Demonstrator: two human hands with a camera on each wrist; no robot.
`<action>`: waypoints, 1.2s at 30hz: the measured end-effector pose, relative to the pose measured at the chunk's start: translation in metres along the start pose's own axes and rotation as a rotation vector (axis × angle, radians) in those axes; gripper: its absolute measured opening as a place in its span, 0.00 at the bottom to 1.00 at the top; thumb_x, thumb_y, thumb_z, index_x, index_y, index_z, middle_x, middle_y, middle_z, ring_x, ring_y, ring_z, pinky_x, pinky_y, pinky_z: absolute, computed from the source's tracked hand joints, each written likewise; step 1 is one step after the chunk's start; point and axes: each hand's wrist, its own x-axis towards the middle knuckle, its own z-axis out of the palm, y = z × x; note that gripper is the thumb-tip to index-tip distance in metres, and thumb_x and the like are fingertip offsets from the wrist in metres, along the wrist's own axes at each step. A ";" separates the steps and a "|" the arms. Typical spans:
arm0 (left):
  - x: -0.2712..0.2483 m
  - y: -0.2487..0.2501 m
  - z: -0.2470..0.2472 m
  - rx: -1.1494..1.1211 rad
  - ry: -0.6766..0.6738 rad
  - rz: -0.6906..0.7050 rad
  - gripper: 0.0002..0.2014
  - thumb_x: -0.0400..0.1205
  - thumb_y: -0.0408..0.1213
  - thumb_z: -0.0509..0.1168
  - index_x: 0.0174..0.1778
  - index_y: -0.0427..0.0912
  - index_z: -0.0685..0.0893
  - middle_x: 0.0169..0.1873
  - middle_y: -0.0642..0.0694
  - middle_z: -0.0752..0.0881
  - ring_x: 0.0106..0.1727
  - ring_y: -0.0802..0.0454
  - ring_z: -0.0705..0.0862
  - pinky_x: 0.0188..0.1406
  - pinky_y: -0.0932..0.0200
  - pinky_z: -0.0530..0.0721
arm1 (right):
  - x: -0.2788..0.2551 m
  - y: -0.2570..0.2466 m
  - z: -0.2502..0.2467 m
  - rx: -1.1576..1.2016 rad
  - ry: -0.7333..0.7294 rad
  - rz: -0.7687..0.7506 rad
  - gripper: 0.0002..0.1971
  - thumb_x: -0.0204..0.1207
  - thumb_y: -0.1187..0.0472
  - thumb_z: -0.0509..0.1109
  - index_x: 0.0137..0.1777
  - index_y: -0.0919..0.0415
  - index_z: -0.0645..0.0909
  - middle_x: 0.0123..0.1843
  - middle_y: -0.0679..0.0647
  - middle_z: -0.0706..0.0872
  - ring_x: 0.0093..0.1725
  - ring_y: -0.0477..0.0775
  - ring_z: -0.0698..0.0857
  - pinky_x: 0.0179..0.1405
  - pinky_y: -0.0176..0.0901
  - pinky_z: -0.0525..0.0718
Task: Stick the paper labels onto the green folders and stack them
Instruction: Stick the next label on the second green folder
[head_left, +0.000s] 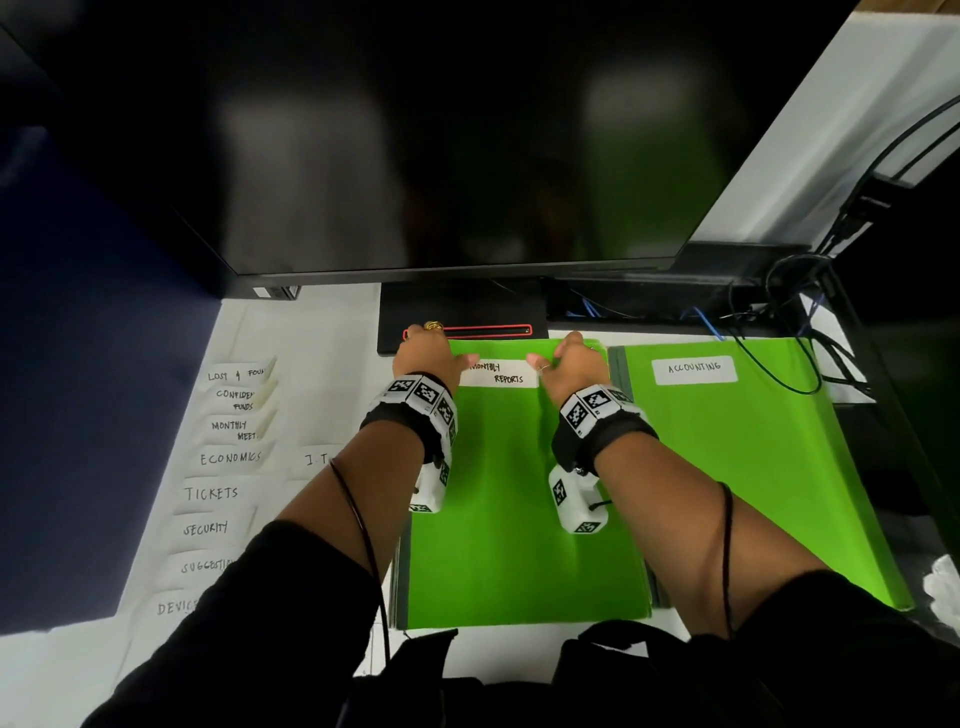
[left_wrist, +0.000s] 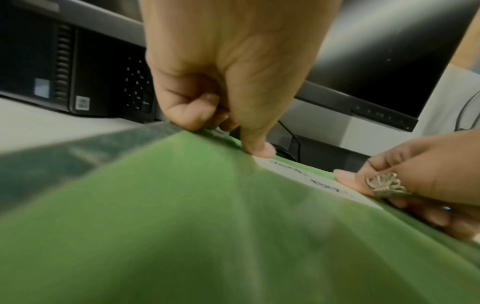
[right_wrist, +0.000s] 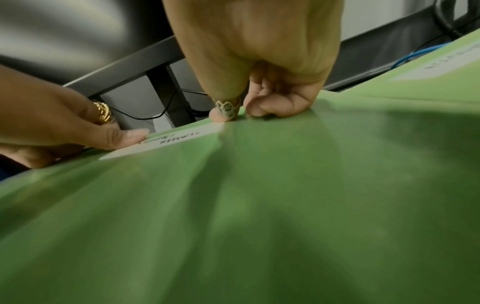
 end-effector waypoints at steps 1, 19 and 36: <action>0.001 0.000 -0.002 -0.009 -0.014 -0.006 0.31 0.81 0.55 0.62 0.70 0.32 0.71 0.66 0.36 0.73 0.67 0.39 0.77 0.60 0.49 0.80 | 0.001 0.001 0.000 0.001 0.008 -0.009 0.19 0.78 0.47 0.67 0.56 0.62 0.71 0.45 0.55 0.80 0.52 0.59 0.84 0.41 0.42 0.74; 0.007 -0.010 0.002 0.088 -0.148 0.121 0.44 0.72 0.61 0.69 0.73 0.30 0.68 0.67 0.34 0.69 0.70 0.42 0.70 0.70 0.52 0.74 | 0.003 -0.002 -0.017 -0.100 -0.261 -0.017 0.37 0.66 0.52 0.80 0.68 0.65 0.64 0.65 0.60 0.79 0.66 0.60 0.78 0.60 0.47 0.76; 0.006 -0.009 -0.002 -0.073 -0.078 0.055 0.30 0.80 0.50 0.65 0.70 0.32 0.69 0.69 0.34 0.70 0.68 0.39 0.76 0.68 0.50 0.76 | 0.011 -0.006 -0.019 -0.102 -0.190 0.036 0.34 0.78 0.42 0.64 0.74 0.67 0.65 0.69 0.63 0.78 0.68 0.63 0.78 0.62 0.48 0.77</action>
